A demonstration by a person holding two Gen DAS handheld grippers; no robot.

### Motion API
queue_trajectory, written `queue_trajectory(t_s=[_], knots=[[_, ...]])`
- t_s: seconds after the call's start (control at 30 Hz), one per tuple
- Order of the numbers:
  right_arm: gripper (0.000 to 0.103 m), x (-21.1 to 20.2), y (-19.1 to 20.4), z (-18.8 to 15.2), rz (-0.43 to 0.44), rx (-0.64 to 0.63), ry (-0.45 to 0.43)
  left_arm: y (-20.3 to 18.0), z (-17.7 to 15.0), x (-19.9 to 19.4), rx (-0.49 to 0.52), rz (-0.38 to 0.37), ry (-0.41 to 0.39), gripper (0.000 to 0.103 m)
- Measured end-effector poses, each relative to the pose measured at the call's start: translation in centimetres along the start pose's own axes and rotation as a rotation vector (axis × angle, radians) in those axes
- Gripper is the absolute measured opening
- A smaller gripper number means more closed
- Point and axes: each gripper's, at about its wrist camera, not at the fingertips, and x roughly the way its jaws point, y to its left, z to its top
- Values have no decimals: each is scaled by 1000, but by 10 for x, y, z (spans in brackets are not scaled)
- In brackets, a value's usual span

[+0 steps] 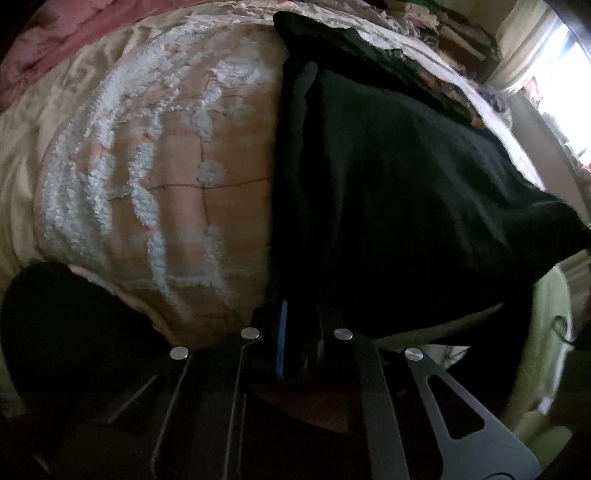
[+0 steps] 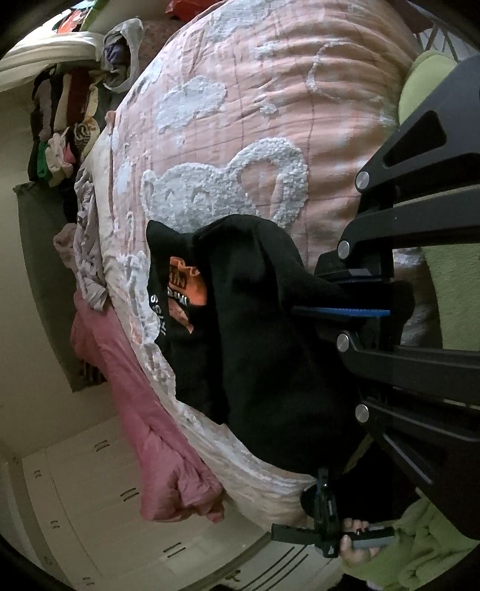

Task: Fold small clothes
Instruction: 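Grasp the black shirt hem with the right tool, then lift the hem and fold it toward the collar with the right tool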

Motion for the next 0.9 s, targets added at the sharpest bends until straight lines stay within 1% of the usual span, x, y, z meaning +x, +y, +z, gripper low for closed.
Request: queue_trajectory(t_s=[0.2, 0.4, 0.43, 0.6, 0.8, 0.9], knots=[[8, -5, 2, 7, 4, -4, -29, -1, 9, -21, 11, -14, -59, 3], [8, -11, 5, 19, 26, -17, -84, 4, 30, -46, -26, -27, -149, 3], [8, -11, 6, 22, 25, -22, -91, 5, 36, -51, -32, -31, -173, 3], [8, -11, 8, 43, 28, -31, -131, 6, 66, -63, -47, -28, -241, 3], [8, -9, 14, 76, 37, -66, -205, 5, 101, -69, -44, -3, -297, 3], [8, -2, 14, 89, 36, -69, -223, 5, 120, -70, -50, 0, -325, 3]])
